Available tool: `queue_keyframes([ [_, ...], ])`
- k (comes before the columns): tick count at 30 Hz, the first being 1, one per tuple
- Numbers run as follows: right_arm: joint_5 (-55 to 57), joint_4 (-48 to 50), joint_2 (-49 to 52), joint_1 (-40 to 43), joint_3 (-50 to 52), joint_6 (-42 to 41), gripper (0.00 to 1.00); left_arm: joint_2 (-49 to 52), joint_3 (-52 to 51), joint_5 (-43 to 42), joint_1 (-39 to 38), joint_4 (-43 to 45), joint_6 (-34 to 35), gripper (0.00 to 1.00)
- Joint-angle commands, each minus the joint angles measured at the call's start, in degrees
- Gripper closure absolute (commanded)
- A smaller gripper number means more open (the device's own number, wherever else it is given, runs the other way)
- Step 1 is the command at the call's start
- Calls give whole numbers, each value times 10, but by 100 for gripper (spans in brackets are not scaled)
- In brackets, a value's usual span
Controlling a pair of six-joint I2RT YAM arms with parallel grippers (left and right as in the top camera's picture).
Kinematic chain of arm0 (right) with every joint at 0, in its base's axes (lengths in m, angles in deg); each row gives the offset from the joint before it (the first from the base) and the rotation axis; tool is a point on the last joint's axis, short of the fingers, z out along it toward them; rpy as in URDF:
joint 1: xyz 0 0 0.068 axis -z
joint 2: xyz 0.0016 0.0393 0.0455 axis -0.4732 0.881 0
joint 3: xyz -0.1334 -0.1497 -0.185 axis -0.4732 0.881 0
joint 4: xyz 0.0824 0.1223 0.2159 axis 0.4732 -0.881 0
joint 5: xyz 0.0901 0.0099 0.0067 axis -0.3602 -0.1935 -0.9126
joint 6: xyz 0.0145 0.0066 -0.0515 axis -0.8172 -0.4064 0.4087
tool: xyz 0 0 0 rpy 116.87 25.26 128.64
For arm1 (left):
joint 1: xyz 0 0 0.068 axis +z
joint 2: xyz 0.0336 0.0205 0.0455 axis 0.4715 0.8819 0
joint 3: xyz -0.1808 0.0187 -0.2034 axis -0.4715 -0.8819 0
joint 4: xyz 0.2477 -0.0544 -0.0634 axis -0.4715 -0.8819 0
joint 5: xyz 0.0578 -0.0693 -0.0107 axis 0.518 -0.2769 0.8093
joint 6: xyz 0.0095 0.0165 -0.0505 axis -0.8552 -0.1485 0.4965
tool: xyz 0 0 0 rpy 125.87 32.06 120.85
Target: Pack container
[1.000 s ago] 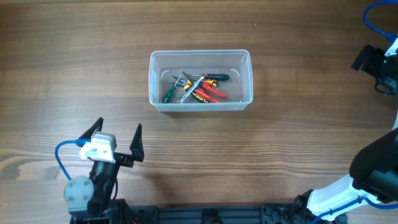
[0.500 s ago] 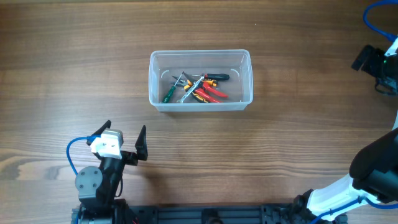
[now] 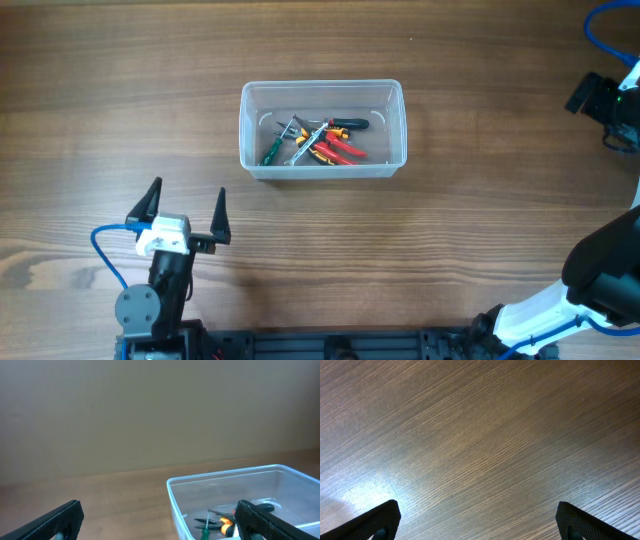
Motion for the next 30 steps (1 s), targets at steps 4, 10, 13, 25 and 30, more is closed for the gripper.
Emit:
queue_keyframes([
  [4, -5, 2, 1, -2, 1, -10, 0, -5, -29, 10, -4, 21, -21, 0],
  [10, -5, 2, 1, -2, 1, -10, 0, -5, -28, 14, -4, 19, -21, 0],
  [13, -5, 1, 1, -2, 1, -10, 0, -5, -28, 14, -4, -19, -18, 0],
  [25, -5, 2, 1, -2, 1, -10, 0, -5, -28, 12, -4, -70, -19, 0],
  [30, -5, 1, 1, -2, 1, -10, 0, -5, -28, 12, -4, -70, -19, 0],
])
